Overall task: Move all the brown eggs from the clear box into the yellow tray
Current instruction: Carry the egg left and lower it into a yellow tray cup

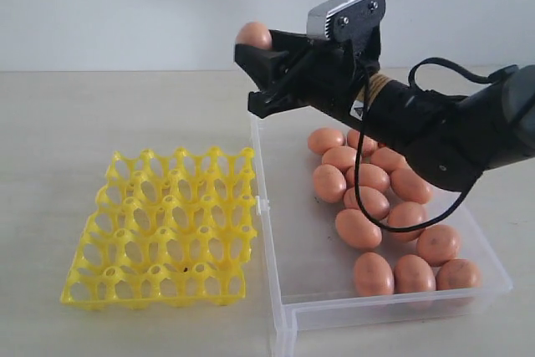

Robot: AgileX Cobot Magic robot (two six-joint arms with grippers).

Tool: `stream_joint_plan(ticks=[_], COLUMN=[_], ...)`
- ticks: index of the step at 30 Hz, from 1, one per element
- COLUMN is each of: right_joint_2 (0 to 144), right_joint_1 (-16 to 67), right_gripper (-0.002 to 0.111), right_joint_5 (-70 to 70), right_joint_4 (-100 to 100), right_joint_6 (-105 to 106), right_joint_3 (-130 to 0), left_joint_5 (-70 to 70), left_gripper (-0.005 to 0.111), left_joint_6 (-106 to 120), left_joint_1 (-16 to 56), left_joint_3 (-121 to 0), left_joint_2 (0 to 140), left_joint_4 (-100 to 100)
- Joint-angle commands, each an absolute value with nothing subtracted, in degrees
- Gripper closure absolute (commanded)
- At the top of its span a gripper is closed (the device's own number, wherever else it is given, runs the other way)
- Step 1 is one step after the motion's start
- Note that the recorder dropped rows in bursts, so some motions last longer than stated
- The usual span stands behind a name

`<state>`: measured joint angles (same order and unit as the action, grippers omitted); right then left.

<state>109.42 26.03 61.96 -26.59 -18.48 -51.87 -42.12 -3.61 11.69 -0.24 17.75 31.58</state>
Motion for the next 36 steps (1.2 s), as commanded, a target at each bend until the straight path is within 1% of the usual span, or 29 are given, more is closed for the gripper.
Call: stream_joint_plan(ticks=[1, 6, 10, 16, 19, 22, 29, 36], right_joint_2=[110.56, 115.13, 120.9, 130.61, 136.99, 140.55, 140.65, 140.65], right_joint_1=[27.37, 30.98, 34.55, 39.53, 40.42, 40.56, 41.14, 41.14], right_gripper=[0.109, 0.109, 0.109, 0.109, 0.109, 0.109, 0.109, 0.109], right_joint_5=[69.96, 69.96, 69.96, 69.96, 68.32, 65.61, 52.07, 48.63], right_joint_4=[-29.21, -29.22, -29.11, -29.11, -29.11, -28.87, -28.26, -29.26], right_joint_6=[-25.58, -25.14, -25.03, -28.05, -31.69, -35.67, -32.68, -32.5], right_joint_3=[-52.58, -55.99, -61.44, -73.82, -82.74, -87.18, -87.57, -87.57], left_joint_5=[-42.01, -42.14, -42.14, -42.14, -42.14, -42.14, -41.96, -41.96], left_gripper=[0.103, 0.103, 0.103, 0.103, 0.103, 0.103, 0.103, 0.103], left_joint_6=[-3.33, -3.33, -3.33, -3.33, -3.33, -3.33, -3.33, -3.33], left_joint_1=[11.57, 11.57, 11.57, 11.57, 11.57, 11.57, 11.57, 11.57], left_joint_3=[0.0, 0.0, 0.0, 0.0, 0.0, 0.0, 0.0, 0.0], left_joint_2=[17.59, 17.59, 17.59, 17.59, 17.59, 17.59, 17.59, 17.59], left_joint_4=[31.74, 31.74, 31.74, 31.74, 31.74, 31.74, 31.74, 31.74])
